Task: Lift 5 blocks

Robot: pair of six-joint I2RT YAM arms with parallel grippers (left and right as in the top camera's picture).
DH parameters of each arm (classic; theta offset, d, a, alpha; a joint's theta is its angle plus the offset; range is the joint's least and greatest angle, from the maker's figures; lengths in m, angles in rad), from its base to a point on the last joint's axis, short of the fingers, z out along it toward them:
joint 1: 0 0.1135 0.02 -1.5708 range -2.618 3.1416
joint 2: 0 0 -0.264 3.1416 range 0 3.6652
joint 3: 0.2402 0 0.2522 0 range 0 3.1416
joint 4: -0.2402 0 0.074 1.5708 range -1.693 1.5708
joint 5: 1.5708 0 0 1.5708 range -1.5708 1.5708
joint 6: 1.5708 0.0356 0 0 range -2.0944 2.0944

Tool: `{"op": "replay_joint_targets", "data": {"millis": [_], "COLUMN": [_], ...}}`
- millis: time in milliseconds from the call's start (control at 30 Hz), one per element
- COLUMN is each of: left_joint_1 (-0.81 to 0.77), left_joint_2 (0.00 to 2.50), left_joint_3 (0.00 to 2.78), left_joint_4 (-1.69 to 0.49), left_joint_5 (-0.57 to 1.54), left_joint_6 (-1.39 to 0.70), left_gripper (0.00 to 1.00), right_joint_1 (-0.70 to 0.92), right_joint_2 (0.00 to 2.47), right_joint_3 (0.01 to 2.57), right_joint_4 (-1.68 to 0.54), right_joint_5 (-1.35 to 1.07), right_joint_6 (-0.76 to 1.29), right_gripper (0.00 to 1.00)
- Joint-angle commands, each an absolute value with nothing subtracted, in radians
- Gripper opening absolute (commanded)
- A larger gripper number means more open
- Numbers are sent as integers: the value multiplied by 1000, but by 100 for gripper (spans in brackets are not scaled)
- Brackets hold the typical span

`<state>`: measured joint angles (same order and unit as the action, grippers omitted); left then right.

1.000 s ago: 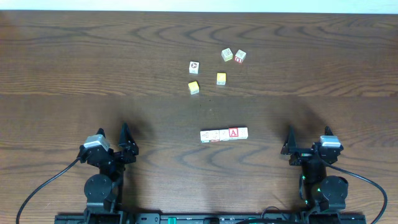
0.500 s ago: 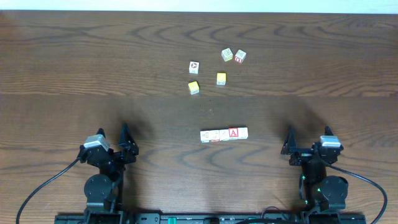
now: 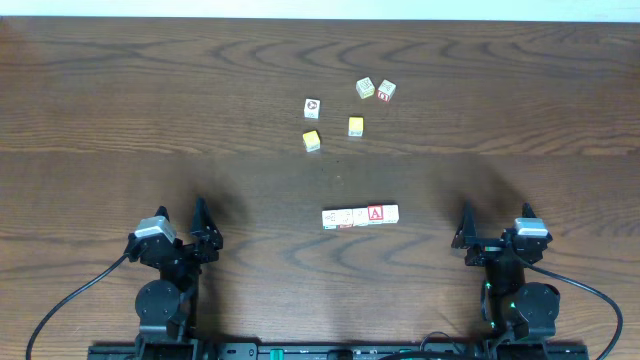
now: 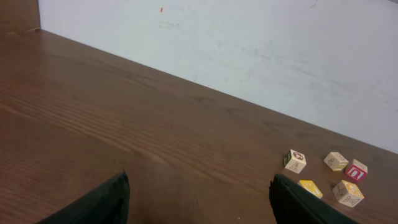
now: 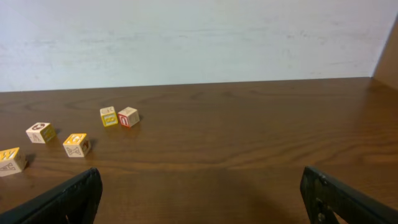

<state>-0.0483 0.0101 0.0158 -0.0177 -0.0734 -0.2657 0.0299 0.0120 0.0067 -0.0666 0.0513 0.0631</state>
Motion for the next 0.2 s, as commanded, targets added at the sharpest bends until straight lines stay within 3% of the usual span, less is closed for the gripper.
{"op": "replay_joint_targets", "data": {"millis": [0, 167], "left_joint_1": [-47, -47], "left_joint_2": [4, 4], "left_joint_3": [4, 4], "left_joint_4": [-67, -67], "left_joint_5": [-87, -87], "left_joint_6": [-267, -267], "left_gripper": [72, 72], "right_joint_1": [20, 20], "right_joint_2": [5, 5], "right_joint_3": [5, 5], "right_joint_4": [-71, -71], "right_joint_5": [44, 44], "right_joint_6": [51, 51], "right_gripper": [99, 99]}}
